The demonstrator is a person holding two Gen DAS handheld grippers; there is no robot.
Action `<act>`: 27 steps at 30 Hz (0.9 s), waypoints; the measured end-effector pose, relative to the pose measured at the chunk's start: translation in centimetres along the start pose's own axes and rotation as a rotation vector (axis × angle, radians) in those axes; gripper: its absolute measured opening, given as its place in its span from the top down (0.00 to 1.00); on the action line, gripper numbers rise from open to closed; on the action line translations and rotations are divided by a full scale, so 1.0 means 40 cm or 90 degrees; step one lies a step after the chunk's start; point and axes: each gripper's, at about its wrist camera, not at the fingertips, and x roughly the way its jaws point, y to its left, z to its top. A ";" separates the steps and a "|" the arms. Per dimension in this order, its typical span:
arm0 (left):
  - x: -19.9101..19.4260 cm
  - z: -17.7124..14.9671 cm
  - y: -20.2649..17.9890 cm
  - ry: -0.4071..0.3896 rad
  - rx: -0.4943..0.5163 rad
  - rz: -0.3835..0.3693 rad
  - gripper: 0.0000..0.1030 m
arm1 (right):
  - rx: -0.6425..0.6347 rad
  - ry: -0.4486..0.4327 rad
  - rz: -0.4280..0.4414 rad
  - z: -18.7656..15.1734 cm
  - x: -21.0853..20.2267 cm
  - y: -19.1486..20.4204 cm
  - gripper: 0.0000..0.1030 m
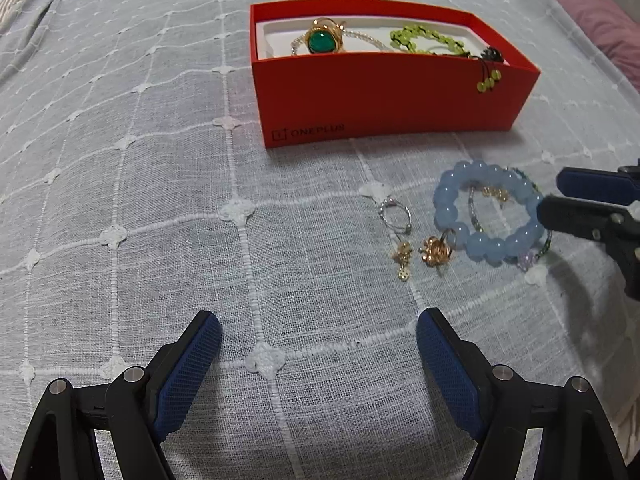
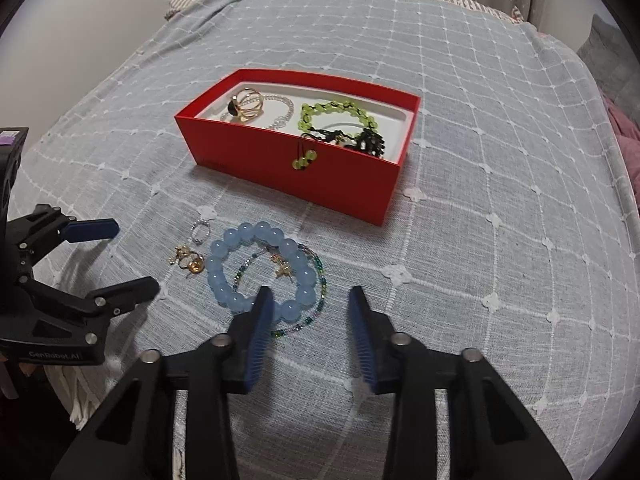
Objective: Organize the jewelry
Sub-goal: 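Reach the right tool to the light-blue beaded bracelet and close on it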
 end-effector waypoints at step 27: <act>0.021 0.001 0.014 0.010 -0.014 0.017 0.01 | 0.007 0.020 0.025 0.031 0.058 0.017 0.88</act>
